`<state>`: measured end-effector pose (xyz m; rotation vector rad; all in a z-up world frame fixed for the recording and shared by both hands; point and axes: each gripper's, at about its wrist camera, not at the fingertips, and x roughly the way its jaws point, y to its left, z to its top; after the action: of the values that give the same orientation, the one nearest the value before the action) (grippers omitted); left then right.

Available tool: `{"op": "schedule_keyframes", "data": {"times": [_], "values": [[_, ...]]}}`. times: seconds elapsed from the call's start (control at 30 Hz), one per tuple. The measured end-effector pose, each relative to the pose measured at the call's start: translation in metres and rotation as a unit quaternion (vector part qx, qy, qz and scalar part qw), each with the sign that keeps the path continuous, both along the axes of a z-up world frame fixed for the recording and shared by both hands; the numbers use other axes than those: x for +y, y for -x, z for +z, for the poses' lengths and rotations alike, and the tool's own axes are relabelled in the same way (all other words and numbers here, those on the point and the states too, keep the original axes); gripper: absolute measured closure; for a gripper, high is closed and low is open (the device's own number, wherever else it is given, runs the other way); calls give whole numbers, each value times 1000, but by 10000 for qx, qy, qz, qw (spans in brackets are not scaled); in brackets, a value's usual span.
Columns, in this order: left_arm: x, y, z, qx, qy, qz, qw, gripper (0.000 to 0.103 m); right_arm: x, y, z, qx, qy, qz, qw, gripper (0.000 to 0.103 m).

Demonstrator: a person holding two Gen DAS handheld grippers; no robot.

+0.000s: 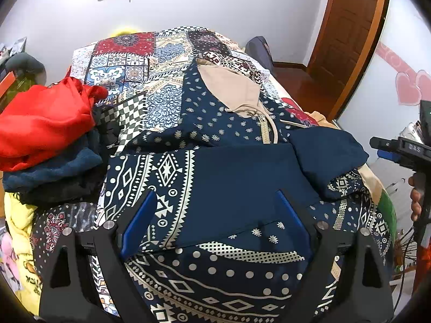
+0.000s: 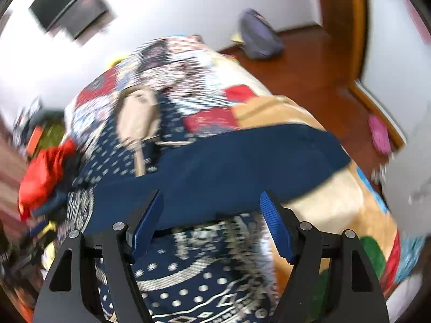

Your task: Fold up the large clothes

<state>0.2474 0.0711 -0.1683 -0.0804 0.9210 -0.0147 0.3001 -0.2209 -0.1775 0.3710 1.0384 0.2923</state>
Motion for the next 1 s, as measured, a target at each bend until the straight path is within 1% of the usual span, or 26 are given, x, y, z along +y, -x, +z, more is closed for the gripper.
{"op": "schedule_keyframes", "data": {"times": [0.13, 0.23, 0.33, 0.43, 0.5, 0.57, 0.63, 0.7, 0.73, 0.8, 0.83, 0.9, 1.0], "values": [[-3, -4, -6, 50, -45, -15, 10000, 14, -25, -13, -30, 468, -99, -658, 9967, 32], [-2, -7, -11, 115, -27, 22, 9999, 14, -32, -22, -53, 801, -386, -797, 9928, 32], [1, -12, -19, 205, 38, 68, 9998, 14, -35, -31, -72, 1029, -662, -928, 9881, 32], [5, -16, -25, 270, 92, 115, 9995, 14, -37, -39, -86, 1147, -891, -1085, 9834, 32], [9, -20, -29, 343, 291, 153, 9989, 14, -41, -44, -92, 1185, -1026, -1224, 9800, 32], [12, -22, -32, 387, 406, 194, 9982, 14, -42, -47, -91, 1104, -1019, -1309, 9800, 34], [14, -24, -33, 390, 362, 242, 9983, 14, -43, -50, -87, 982, -844, -1334, 9826, 43], [15, -25, -32, 375, 312, 260, 9985, 14, -42, -53, -86, 926, -622, -1355, 9845, 58], [16, -24, -31, 360, 295, 264, 9986, 14, -42, -54, -86, 929, -559, -1404, 9841, 63], [17, -23, -29, 323, 275, 264, 9987, 14, -44, -54, -81, 843, -544, -1426, 9847, 92], [18, -23, -28, 305, 262, 265, 9988, 14, -45, -54, -77, 762, -571, -1376, 9859, 96], [19, -21, -25, 266, 235, 270, 9990, 14, -45, -54, -67, 620, -555, -1325, 9877, 96], [21, -17, -18, 177, 184, 282, 9993, 14, -37, -51, -36, 231, -482, -1139, 9921, 96]]}}
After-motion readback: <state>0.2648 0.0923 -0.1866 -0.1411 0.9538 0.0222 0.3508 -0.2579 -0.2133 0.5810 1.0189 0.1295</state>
